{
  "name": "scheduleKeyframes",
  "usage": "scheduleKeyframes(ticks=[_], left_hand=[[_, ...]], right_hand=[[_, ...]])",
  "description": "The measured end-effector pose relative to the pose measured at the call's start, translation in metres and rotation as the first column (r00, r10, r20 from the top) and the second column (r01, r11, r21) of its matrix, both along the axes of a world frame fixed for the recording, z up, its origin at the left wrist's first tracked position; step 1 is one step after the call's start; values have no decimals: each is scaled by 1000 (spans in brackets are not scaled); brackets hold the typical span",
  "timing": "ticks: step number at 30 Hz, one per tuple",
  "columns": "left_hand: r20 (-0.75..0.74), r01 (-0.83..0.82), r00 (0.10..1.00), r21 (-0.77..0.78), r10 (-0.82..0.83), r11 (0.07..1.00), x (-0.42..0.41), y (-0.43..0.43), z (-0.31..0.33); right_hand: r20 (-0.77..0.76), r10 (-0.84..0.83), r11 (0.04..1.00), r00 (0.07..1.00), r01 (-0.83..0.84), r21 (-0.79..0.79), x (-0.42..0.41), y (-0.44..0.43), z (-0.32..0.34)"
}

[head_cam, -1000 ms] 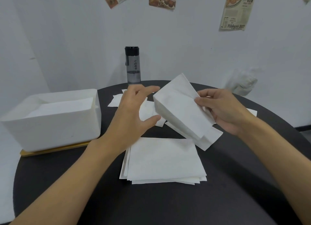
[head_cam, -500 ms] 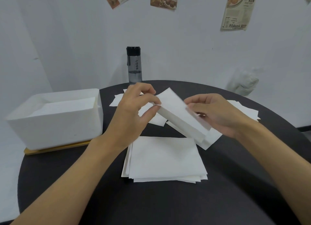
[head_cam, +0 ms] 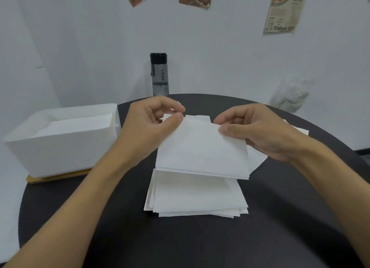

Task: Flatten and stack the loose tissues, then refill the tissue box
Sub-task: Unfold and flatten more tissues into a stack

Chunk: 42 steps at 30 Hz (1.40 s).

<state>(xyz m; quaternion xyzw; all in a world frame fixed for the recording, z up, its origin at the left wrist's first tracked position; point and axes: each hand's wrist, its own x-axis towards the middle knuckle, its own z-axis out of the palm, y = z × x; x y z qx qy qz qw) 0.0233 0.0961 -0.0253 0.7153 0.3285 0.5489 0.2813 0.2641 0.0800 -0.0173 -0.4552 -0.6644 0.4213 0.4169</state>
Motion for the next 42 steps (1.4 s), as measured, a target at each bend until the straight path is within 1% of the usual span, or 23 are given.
scheduleKeyframes(ticks=[1, 2, 3, 4, 6, 7, 8, 9, 10, 12, 14, 16, 18, 22, 28, 32, 36, 37, 38, 39, 40, 41, 42], left_hand=[[-43, 41, 998, -75, -44, 996, -4, 1, 0], [-119, 66, 989, -145, -84, 987, -8, 3, 0], [-225, 82, 966, -210, -130, 974, -14, 7, -1], [-345, 98, 918, -274, -193, 957, -18, 9, -3], [-565, 112, 755, -390, -334, 914, -25, 13, -7], [-640, 103, 668, -427, -381, 898, -26, 14, -8], [-686, 92, 605, -445, -405, 891, -26, 14, -10], [-708, 85, 576, -446, -409, 891, -26, 15, -11], [-718, 77, 572, -433, -395, 898, -25, 16, -12], [-750, 50, 568, -379, -338, 924, -25, 20, -15], [-790, 19, 533, -348, -304, 937, -26, 21, -18], [-790, 26, 508, -384, -343, 923, -24, 20, -21], [-780, 59, 489, -417, -391, 907, -20, 18, -21], [-771, 69, 473, -451, -428, 890, -13, 14, -21], [-804, -4, 452, -434, -386, 901, -12, 9, -18], [-772, 36, 502, -433, -391, 901, -14, 11, -18], [-715, 51, 563, -472, -416, 880, -19, 12, -16], [-706, 48, 588, -458, -395, 888, -21, 12, -15], [-688, 39, 638, -419, -345, 907, -22, 13, -13], [-638, 20, 723, -363, -264, 932, -22, 14, -11], [-526, 1, 833, -312, -174, 950, -22, 16, -9], [-342, -3, 934, -296, -103, 955, -21, 17, -8], [-121, 23, 991, -318, -65, 948, -20, 19, -7]], right_hand=[[53, 41, 999, 998, -39, -31, 0, 0, -1], [133, 88, 995, 987, -81, -57, 0, 0, -3], [233, 138, 989, 963, -122, -82, -1, 0, -5], [342, 180, 983, 922, -153, -104, -3, 0, -8], [555, 206, 978, 806, -180, -101, -9, 1, -15], [641, 177, 982, 747, -175, -67, -11, 3, -19], [696, 136, 986, 705, -161, -30, -12, 4, -21], [720, 109, 989, 685, -146, -10, -12, 5, -24], [726, 107, 990, 679, -139, -16, -12, 5, -25], [727, 165, 984, 667, -160, -76, -12, 5, -27], [731, 230, 971, 642, -204, -126, -14, 4, -28], [740, 255, 962, 623, -239, -131, -17, 3, -28], [737, 265, 958, 622, -256, -129, -20, 2, -28], [735, 307, 949, 605, -258, -183, -23, -1, -26], [729, 316, 948, 608, -239, -212, -23, -4, -25], [713, 303, 952, 632, -237, -195, -24, -4, -25], [681, 293, 955, 671, -243, -171, -24, -3, -26], [667, 279, 959, 691, -238, -154, -24, -2, -26], [648, 250, 967, 719, -222, -126, -23, 0, -27], [614, 202, 978, 763, -189, -87, -21, 2, -27], [551, 139, 990, 823, -136, -46, -20, 5, -26], [450, 73, 997, 890, -76, -12, -18, 6, -25], [316, 9, 1000, 949, -17, 21, -18, 7, -25]])
